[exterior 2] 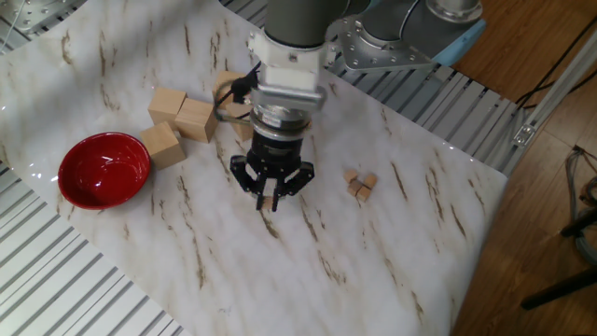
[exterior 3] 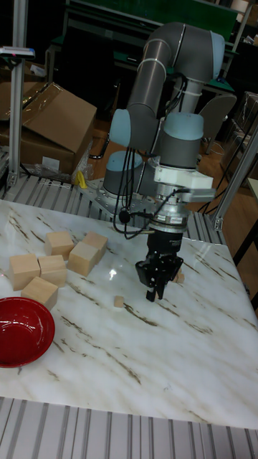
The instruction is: Stack the blocks into a pyramid shape
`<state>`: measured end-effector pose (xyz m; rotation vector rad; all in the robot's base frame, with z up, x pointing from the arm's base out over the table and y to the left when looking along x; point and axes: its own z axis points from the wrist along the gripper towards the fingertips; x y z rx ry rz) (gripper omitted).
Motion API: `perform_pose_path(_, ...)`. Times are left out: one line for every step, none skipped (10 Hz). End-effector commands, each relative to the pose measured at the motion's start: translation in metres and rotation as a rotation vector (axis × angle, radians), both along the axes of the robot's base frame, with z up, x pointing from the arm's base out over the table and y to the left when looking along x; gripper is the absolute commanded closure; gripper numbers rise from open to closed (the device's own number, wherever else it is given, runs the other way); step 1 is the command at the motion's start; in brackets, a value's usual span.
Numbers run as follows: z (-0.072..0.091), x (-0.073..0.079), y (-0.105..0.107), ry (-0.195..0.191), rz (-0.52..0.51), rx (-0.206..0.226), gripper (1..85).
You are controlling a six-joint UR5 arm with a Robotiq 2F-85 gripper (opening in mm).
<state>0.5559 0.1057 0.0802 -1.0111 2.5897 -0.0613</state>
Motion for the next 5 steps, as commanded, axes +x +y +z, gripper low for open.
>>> perform_pose_path(0.012,0.015,0.001,-0.04,0.316,-0.17,84.7)
perform_pose_path(0.017,0.028,-0.004,-0.094,0.416,-0.239,84.7)
perform_pose_path(0.02,0.038,-0.002,-0.137,0.511,-0.27,84.7)
perform_pose_path(0.021,0.039,0.0,-0.144,0.566,-0.278,84.7)
perform_pose_path(0.021,0.038,0.001,-0.141,0.604,-0.275,84.7)
